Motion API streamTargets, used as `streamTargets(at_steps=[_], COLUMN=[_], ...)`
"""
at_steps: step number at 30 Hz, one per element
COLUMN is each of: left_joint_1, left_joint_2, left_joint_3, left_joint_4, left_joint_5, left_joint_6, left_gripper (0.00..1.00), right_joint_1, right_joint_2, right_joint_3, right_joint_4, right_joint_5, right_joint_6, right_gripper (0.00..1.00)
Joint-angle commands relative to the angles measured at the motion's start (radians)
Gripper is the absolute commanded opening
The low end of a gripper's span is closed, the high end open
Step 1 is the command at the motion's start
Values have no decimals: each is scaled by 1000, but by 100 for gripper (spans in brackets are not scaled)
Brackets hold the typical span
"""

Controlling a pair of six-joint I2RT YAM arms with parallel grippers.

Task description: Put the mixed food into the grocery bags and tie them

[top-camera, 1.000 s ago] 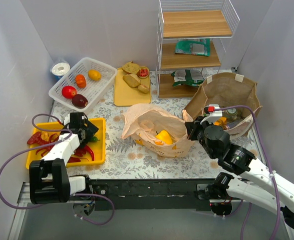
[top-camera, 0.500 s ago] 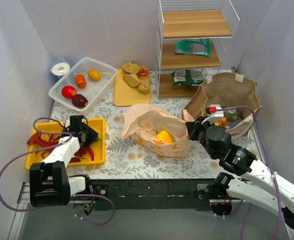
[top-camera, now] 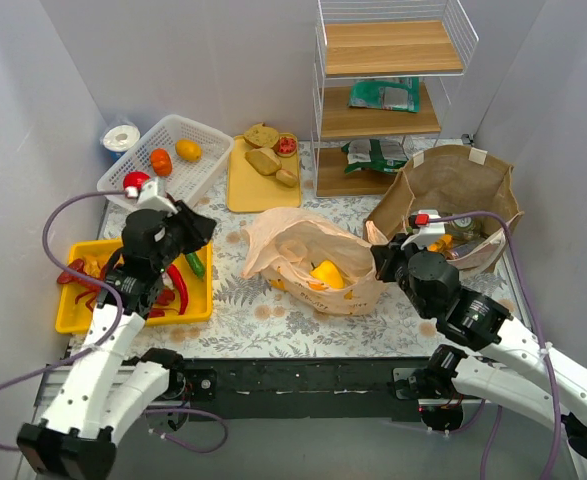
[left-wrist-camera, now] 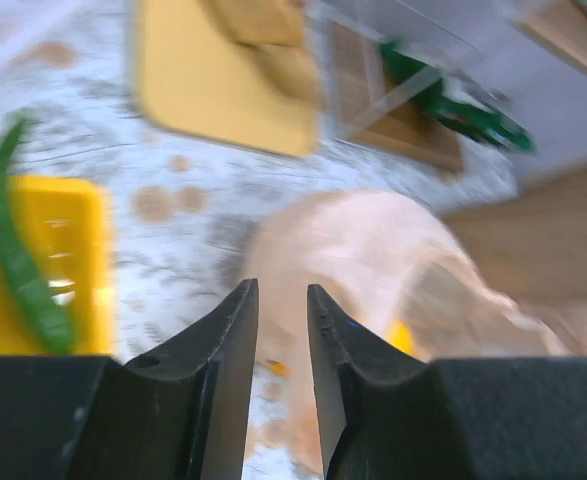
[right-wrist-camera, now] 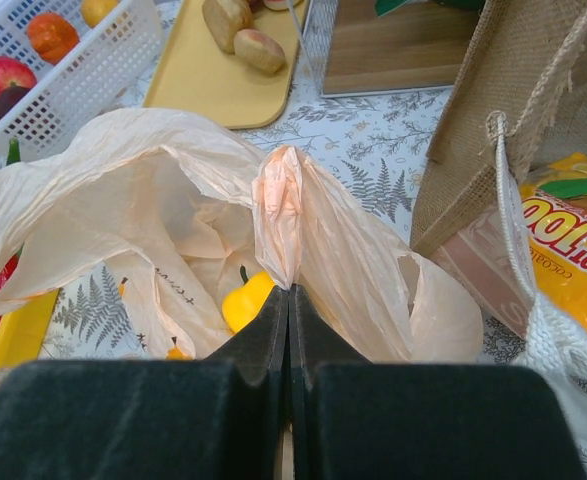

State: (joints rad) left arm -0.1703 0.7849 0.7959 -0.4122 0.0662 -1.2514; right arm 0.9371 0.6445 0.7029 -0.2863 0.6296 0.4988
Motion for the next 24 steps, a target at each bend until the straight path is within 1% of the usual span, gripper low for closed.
streamTargets(at_steps=[1, 3, 4, 6, 7, 8, 10, 11, 15, 16, 19, 22, 24], left_joint_1=[-333, -427, -514, -599, -677, -716, -806, -830, -893, -894, -890, -859, -859], left_joint_2=[115, 170, 195, 266, 287, 339, 388, 407, 461, 462, 484, 505, 504], left_joint_3=[146, 216, 233, 252, 253, 250, 247, 241, 188, 148, 94, 68, 101], left_joint_4=[-36, -28, -24, 21, 42, 61, 105, 125, 251, 274, 343, 355, 314], left_joint_5=[-167, -233, -250, -291, -299, -305, -333, -332, -307, -281, -270, -247, -278], left_joint_6=[3, -26, -75, -140, -172, -230, -282, -331, -425, -445, -494, -497, -436], left_gripper=[28, 29, 31, 34, 34, 35, 35, 35, 35, 35, 36, 36, 37], right_joint_1=[0, 0, 0, 0, 0, 0, -1, 0, 0, 0, 0, 0, 0], right_joint_2=[18, 20, 20, 21, 21, 21, 29, 32, 32, 29, 23, 14, 9], right_joint_3=[24, 30, 32, 33, 35, 36, 46, 49, 52, 50, 46, 43, 43], right_joint_4=[10, 3, 1, -1, -2, -4, -13, -16, -22, -24, -25, -27, -31], right_joint_5=[30, 21, 19, 22, 25, 28, 33, 33, 32, 32, 32, 28, 28], right_joint_6=[12, 14, 15, 17, 15, 18, 17, 17, 17, 18, 20, 23, 24], right_gripper=[1, 1, 1, 1, 1, 1, 1, 1, 1, 1, 1, 1, 1])
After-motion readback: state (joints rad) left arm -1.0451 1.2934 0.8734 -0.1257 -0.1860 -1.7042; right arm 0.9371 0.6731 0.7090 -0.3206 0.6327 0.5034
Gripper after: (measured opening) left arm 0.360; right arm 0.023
